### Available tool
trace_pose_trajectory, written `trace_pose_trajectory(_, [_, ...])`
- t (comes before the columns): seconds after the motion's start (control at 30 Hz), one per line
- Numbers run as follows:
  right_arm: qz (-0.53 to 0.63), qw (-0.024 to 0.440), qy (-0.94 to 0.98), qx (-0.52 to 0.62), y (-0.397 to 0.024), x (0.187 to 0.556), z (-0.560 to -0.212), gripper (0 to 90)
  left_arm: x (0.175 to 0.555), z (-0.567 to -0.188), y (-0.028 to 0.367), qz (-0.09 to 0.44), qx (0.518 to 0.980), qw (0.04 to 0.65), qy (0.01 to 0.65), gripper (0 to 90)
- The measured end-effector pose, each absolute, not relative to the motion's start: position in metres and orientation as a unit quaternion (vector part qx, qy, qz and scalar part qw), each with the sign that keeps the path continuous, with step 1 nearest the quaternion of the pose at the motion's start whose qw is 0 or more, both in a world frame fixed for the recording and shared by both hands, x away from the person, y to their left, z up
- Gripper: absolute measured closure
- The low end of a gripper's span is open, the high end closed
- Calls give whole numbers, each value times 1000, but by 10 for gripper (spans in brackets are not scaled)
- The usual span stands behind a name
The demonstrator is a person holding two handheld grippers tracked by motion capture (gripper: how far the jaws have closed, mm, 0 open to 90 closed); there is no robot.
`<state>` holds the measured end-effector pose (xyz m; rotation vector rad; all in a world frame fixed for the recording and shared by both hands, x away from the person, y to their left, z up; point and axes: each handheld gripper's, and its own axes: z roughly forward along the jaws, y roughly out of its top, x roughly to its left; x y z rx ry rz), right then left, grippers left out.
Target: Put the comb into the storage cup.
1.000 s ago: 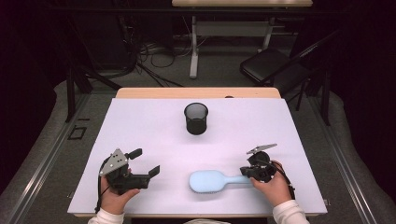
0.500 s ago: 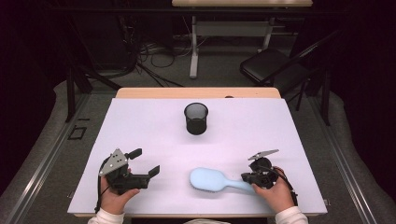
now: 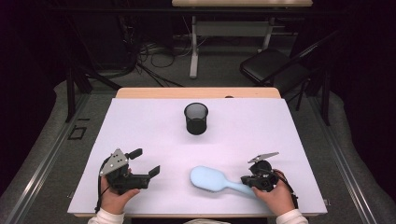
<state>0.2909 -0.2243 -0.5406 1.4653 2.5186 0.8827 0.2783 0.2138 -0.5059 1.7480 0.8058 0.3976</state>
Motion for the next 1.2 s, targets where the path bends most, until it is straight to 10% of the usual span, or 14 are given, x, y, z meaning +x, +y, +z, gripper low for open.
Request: trace_pose_trajectory(1.2, [298, 43, 820, 486, -229, 293, -543, 855, 280, -507, 214, 165, 742, 555, 338, 56])
